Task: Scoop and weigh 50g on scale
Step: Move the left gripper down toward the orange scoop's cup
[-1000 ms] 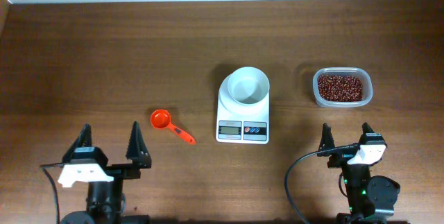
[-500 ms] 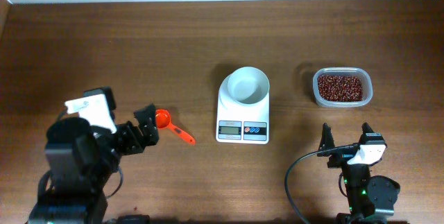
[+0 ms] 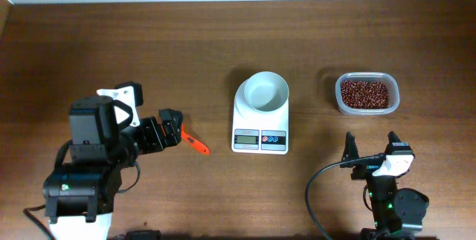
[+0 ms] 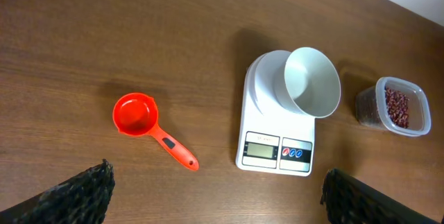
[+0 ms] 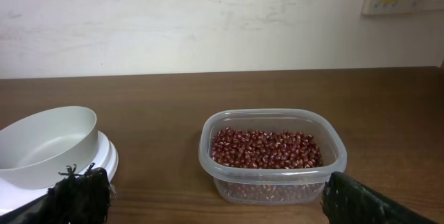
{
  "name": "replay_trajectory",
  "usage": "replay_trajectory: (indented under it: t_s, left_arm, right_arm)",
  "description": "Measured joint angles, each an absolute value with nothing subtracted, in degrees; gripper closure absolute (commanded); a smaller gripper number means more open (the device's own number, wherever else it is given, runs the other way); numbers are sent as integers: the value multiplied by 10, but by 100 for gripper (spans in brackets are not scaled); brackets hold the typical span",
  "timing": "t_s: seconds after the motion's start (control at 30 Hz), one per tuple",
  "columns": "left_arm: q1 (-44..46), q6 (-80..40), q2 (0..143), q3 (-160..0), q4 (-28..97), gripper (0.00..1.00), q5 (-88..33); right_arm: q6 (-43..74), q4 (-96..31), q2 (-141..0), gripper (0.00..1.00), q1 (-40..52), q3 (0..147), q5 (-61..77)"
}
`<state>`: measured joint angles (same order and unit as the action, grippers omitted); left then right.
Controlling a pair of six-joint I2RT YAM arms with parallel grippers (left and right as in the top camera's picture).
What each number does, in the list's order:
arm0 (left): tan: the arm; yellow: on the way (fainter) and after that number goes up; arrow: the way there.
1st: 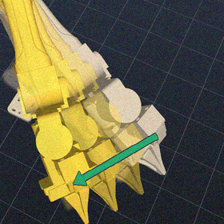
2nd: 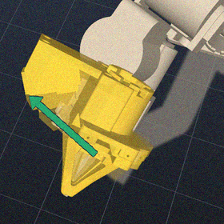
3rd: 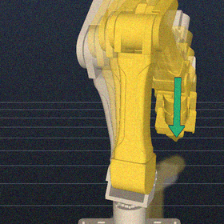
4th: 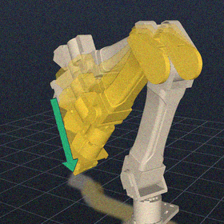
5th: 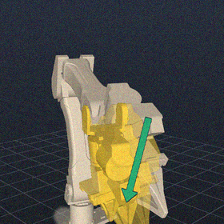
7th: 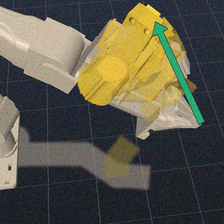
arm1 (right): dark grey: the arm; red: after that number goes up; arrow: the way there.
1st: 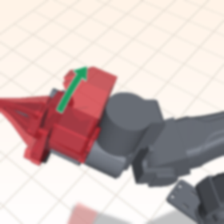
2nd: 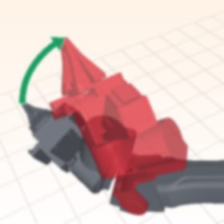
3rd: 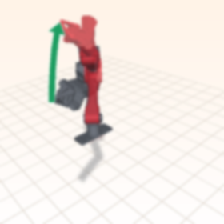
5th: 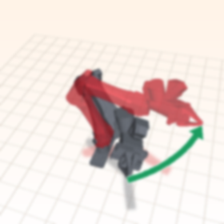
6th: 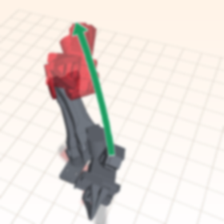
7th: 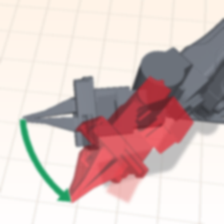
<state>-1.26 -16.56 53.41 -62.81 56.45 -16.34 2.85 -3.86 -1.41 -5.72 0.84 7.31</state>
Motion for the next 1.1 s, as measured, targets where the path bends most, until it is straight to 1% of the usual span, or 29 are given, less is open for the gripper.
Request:
replay_trajectory:
  t_s: [0.23,0.57,0.7,0.83,0.97,1.1]
  left_arm:
    - [-13,-166,538,-628,568,1,-163]
    - [-13,-166,539,-628,630,1,-163]
    - [-13,-166,538,-628,637,1,-162]
    - [-13,-167,539,-628,637,1,-137]
    - [-13,-202,539,-628,636,1,-82]
    - [-13,-310,538,-576,630,1,4]
  right_arm:
    - [29,-39,-14,1,-57,8,73]
    - [28,-39,-14,1,-57,8,73]
    - [29,-39,-14,1,-57,8,73]
    - [29,-39,-14,1,-57,8,73]
    - [28,-39,-14,1,-57,8,73]
    - [29,-39,-14,1,-57,8,73]
